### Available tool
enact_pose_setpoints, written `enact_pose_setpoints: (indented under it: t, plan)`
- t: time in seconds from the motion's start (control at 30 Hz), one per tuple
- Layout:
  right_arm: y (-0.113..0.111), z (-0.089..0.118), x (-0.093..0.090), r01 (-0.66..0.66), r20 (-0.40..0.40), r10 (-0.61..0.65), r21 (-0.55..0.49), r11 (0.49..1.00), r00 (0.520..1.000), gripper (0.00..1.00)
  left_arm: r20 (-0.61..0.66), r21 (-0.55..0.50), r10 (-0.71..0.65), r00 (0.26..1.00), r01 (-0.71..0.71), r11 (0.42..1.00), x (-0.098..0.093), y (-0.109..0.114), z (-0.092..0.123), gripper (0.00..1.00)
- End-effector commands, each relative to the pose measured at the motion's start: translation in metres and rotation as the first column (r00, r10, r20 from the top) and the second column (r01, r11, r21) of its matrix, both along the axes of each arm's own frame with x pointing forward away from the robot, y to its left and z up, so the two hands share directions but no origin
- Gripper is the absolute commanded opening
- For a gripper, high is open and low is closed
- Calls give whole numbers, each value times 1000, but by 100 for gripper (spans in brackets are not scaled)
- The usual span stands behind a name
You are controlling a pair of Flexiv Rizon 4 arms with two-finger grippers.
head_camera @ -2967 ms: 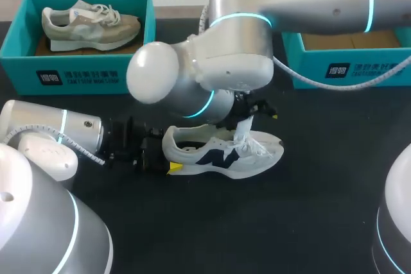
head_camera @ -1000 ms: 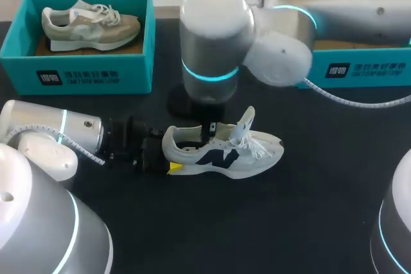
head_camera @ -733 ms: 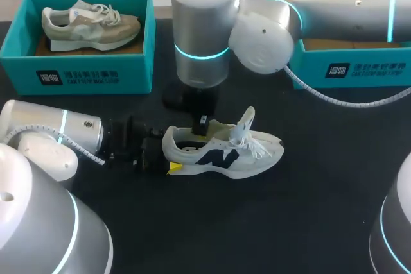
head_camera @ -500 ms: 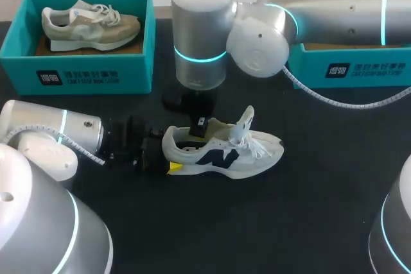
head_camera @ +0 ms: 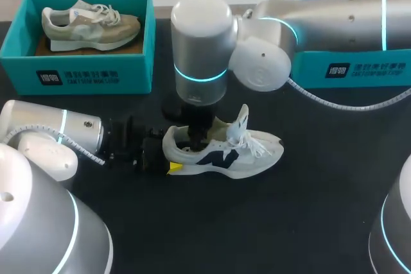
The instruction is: Take the shoe out of the shoebox, open the shoe tongue, remove and reinsert the insole, then place the shoe into the shoebox
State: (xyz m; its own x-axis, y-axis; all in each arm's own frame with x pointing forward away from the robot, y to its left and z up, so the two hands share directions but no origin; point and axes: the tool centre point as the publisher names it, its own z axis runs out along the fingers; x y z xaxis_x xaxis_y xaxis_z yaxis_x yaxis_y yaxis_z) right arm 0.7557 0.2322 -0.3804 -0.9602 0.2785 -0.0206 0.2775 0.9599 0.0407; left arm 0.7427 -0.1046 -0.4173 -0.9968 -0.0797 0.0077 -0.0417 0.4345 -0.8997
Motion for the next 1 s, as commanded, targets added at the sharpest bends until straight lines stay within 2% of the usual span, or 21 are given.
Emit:
enact_pose_setpoints:
  t: [0.03,0.13,0.27,0.3,0.37,0.5,0.63,0.77,1.0]
  plan:
    - [4,-12,1,-12,-10,12,-3,1000,1000,53,-1,2,-2,1000,2,1000,-2,-3,-6,0]
    - [5,-22,-1,-35,-25,34,-24,999,999,49,-1,2,-2,1000,2,1000,-2,-3,-6,0]
    - [6,-30,-5,-32,-37,31,-24,999,999,37,-1,2,-2,1000,2,1000,-2,-3,-6,0]
    - [6,-32,-6,-35,-41,33,-26,999,999,28,-1,2,-2,1000,2,1000,-2,-3,-6,0]
    - [4,-34,-9,-29,-44,28,-39,999,999,0,-1,2,-2,1000,2,1000,-2,-3,-6,0]
    - [-4,-26,-13,3,-33,-5,-57,998,999,0,-1,2,-2,1000,2,1000,-2,-3,-6,0]
    - [-14,-11,-11,68,12,-67,-79,995,998,0,-1,2,-2,1000,2,1000,-2,-3,-6,0]
    - [-22,9,-7,131,60,-127,-64,989,990,0,-1,2,-2,1000,2,1000,-2,-3,-6,0]
    - [-26,38,-3,162,122,-156,-35,986,980,0,-1,2,-2,1000,2,1000,-2,-3,-6,0]
